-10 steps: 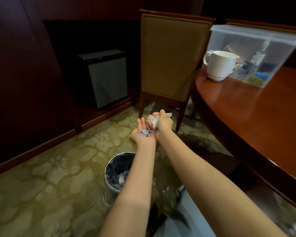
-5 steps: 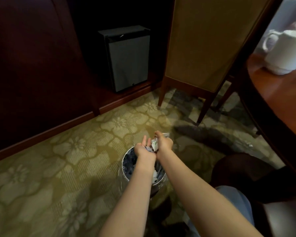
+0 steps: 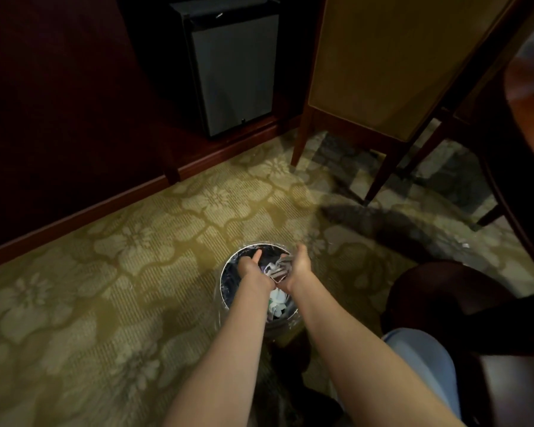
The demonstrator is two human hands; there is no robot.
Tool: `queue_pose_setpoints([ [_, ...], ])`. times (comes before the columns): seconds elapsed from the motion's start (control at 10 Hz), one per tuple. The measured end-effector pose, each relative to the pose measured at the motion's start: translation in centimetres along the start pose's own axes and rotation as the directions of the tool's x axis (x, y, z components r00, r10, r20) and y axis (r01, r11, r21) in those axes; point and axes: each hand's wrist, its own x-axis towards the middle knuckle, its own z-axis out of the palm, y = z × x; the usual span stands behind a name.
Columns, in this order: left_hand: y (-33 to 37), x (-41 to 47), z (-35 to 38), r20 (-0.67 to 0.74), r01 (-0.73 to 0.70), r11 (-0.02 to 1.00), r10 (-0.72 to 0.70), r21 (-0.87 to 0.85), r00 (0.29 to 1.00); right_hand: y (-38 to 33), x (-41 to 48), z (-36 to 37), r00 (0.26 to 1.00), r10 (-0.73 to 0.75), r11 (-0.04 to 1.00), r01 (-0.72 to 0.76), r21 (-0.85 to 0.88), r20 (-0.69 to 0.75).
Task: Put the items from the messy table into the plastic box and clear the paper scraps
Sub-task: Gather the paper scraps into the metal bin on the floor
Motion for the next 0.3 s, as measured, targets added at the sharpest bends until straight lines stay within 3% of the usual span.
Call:
queue_pose_setpoints([
  [0.3,0.4,0.1,-0.5,-0.068,0.083,0.995,-0.079,0.061,0.995,-0.6,-0.5,-1.1,0.989,0.144,0.983,-0.148,-0.108,-0.046],
])
